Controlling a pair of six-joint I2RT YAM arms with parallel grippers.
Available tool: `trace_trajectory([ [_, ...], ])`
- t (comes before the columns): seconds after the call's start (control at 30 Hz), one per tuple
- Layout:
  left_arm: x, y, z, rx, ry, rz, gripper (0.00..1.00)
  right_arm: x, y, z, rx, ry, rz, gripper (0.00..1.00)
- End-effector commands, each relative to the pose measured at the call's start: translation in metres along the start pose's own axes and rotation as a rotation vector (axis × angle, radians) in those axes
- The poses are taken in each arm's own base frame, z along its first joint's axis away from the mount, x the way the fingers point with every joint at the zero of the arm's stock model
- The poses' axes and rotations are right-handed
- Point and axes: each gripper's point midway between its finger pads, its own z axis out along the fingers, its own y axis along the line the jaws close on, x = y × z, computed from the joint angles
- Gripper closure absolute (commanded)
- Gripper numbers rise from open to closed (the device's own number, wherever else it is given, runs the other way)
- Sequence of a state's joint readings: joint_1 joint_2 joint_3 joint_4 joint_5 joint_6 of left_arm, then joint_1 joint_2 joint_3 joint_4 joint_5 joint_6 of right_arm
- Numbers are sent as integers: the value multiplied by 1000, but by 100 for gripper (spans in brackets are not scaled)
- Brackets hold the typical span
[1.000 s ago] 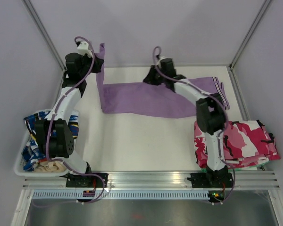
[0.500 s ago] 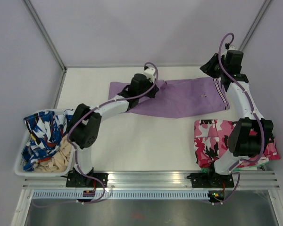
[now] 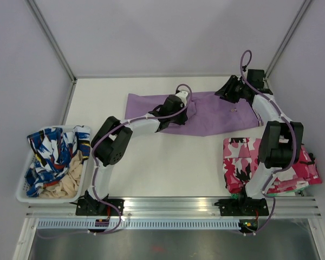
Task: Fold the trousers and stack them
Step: Fold the trousers
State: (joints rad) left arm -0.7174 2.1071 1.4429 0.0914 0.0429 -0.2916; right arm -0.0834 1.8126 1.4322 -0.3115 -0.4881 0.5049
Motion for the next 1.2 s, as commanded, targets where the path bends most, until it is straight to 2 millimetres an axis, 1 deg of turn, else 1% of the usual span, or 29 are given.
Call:
trace_trajectory([
  [0.0, -24, -20, -15, 46, -28, 3, 98, 15, 45, 16, -119, 54, -27, 51],
  [0.03, -27, -24, -19, 64, -30, 5, 98, 28, 55, 26, -138, 92, -21, 48],
  [0.07, -23, -23, -21, 65, -22, 4, 98, 36, 62, 33, -150, 113, -22, 41],
  [0.1, -24, -24, -23, 68, -27, 3, 98, 51, 74, 42, -160, 142, -32, 39],
  [0.13, -28, -24, -28, 66, -38, 3, 98, 59, 73, 51, -149, 159, -7, 37],
  [0.2, -27, -16, -29, 29, -40, -6, 98, 74, 75, 66, -117, 169, 17, 32],
  [0.23, -30, -11, -31, 12, -47, -19, 98, 84, 67, 72, -92, 179, 47, 32],
  [0.27, -31, -4, -34, -2, -50, -56, 98, 87, 64, 76, -77, 175, 109, 32],
  [0.3, -32, 0, -36, -4, -53, -79, 98, 84, 67, 81, -92, 133, 117, 30],
  [0.33, -37, 1, -38, 13, -68, -103, 98, 90, 60, 82, -79, 128, 144, 25],
  [0.37, -39, 9, -45, 10, -80, -154, 98, 89, 59, 84, -76, 109, 170, 24],
  [0.4, -43, 11, -48, 15, -94, -175, 98, 82, 61, 85, -82, 70, 166, 23],
  [0.43, -50, 10, -51, 42, -120, -190, 98, 82, 59, 86, -73, 66, 166, 21],
  [0.5, -55, 14, -60, 55, -146, -216, 98, 81, 56, 90, -60, 58, 157, 19],
  [0.6, -58, 9, -64, 90, -168, -210, 98, 74, 58, 91, -59, 39, 157, 18],
  [0.63, -57, 8, -63, 93, -167, -215, 98, 70, 60, 92, -61, 29, 155, 17],
  [0.7, -57, 10, -62, 91, -178, -235, 98, 68, 60, 95, -54, 24, 155, 17],
  [0.73, -57, 10, -62, 96, -182, -241, 98, 66, 63, 97, -58, 24, 154, 17],
  [0.87, -61, 10, -62, 107, -195, -245, 98, 77, 62, 108, -48, 57, 176, 16],
  [0.9, -62, 9, -63, 109, -197, -244, 98, 84, 64, 112, -54, 73, 181, 17],
  [1.03, -62, 10, -63, 103, -201, -245, 98, 98, 69, 117, -60, 110, 215, 17],
  [1.07, -62, 11, -63, 101, -202, -244, 98, 100, 73, 118, -66, 113, 223, 16],
  [1.17, -61, 10, -64, 103, -201, -237, 98, 105, 74, 122, -64, 120, 233, 16],
])
